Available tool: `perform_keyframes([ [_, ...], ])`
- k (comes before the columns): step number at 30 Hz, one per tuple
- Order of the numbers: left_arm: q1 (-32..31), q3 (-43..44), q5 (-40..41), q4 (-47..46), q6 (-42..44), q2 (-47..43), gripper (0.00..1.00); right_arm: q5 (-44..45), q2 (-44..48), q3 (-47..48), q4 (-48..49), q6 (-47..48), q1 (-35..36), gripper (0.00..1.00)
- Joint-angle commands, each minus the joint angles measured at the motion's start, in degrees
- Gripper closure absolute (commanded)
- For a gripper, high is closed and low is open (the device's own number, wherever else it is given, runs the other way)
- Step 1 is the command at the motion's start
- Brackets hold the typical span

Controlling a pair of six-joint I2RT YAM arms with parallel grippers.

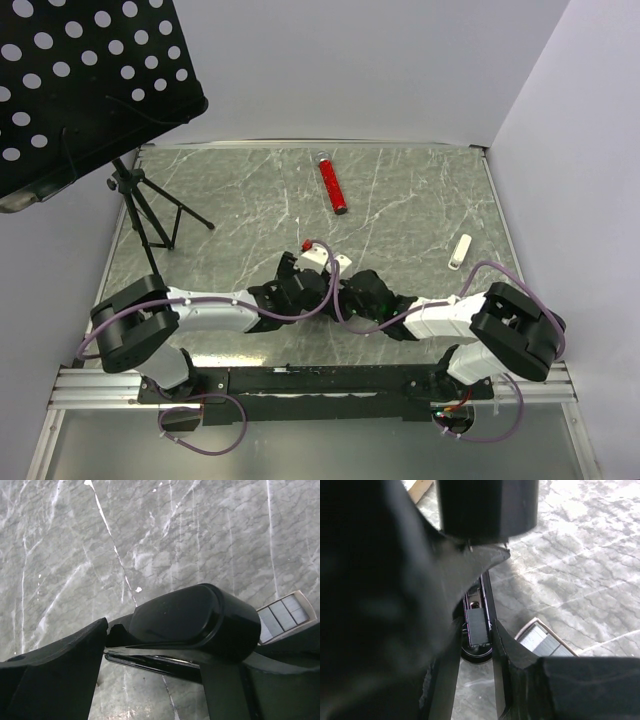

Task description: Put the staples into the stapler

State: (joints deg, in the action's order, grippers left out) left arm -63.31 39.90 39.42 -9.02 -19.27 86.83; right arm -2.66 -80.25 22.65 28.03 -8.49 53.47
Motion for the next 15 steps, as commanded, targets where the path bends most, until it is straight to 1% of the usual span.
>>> perform_keyframes([
  [1,-4.10,3.51,-1.98,1.02,1.25,2.64,0.25,0.46,2.90,-0.68,3.26,-0.03,0.49,0.60],
  [8,-6.30,3.87,1.10,3.39,0.20,3.00,0.22,2.56,7.99,-4.54,1.42,-1.61,0.40,0.55],
  [11,-7.00,3.17,2.15,4.09,-0.42,2.73,0.19,2.57,12.03,-6.39,-0.42,-2.58,0.40,0.53],
  [12,-7.26,3.08,2.41,4.18,-0.42,2.65,0.18,4.13,13.96,-6.74,-0.96,-3.10,0.40,0.53],
  [15,-8.58,3.25,3.21,4.36,-0.07,2.91,0.16,5.29,18.26,-8.06,-3.50,-3.90,0.40,0.52],
])
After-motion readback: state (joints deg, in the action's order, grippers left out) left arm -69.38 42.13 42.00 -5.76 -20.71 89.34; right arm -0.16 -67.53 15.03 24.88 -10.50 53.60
